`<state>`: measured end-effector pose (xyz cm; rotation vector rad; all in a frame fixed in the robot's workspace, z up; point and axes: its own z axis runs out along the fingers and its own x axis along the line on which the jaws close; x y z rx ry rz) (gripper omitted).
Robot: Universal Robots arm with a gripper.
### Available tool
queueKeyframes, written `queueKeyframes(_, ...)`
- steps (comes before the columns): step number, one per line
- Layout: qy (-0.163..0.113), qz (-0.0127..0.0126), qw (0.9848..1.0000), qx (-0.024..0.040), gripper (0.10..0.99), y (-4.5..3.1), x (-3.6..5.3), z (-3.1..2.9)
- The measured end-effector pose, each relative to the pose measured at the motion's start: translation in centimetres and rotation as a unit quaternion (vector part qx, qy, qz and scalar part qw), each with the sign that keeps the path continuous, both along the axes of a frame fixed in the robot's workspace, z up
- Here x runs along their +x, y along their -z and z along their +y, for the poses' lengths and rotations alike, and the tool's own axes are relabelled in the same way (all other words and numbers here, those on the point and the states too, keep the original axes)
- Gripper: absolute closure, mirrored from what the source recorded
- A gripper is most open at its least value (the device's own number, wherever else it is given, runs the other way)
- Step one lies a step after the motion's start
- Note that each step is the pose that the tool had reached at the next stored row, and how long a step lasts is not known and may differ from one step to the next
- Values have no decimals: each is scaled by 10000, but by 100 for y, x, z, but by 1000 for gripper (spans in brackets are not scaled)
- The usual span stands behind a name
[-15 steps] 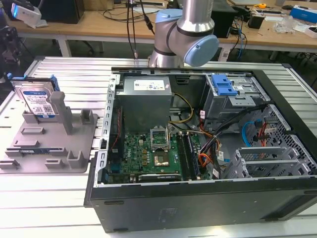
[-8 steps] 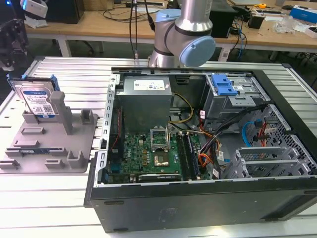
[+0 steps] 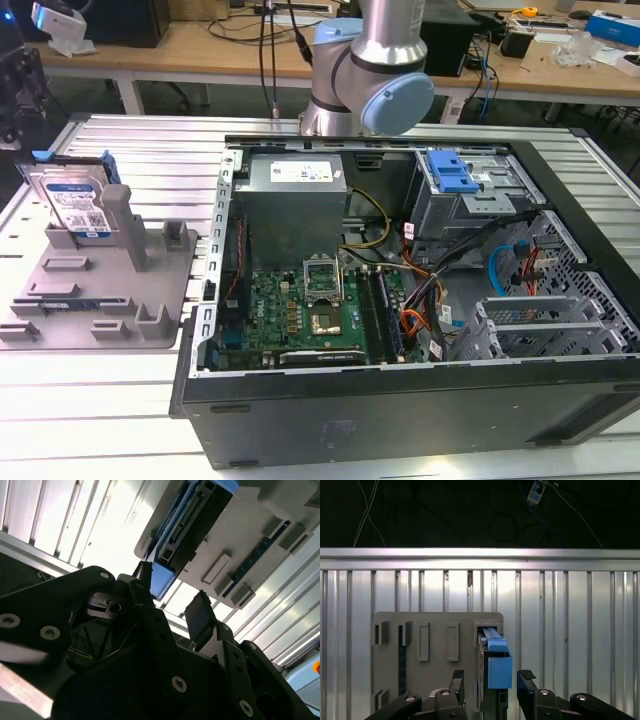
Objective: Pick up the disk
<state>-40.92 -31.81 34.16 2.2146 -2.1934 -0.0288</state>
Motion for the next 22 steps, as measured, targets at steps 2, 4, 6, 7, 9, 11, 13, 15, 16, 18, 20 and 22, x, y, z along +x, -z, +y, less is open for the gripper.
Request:
queueKeyframes(2,-53,-3,10000,0,545,27,-8,9)
queueKeyframes(4,-114,-10,9999,0,545,54,-15,20)
queueKeyframes(6,-165,-16,9999,0,545,76,-21,25)
queueKeyframes(7,-183,-17,9998,0,545,83,-22,27)
queueKeyframes(9,-223,-22,9997,0,545,102,-27,30)
queueKeyframes(11,-227,-21,9997,-1,545,102,-27,30)
queueKeyframes(13,-227,-22,9997,0,545,103,-28,31)
queueKeyframes(15,-227,-23,9997,-2,545,115,-27,31)
queueKeyframes(16,-227,-22,9997,-3,545,120,-28,31)
queueKeyframes(18,-227,-22,9997,-3,545,136,-27,32)
queueKeyframes(20,-227,-22,9997,-3,545,150,-28,51)
queueKeyframes(22,-227,-23,9997,-3,545,163,-28,59)
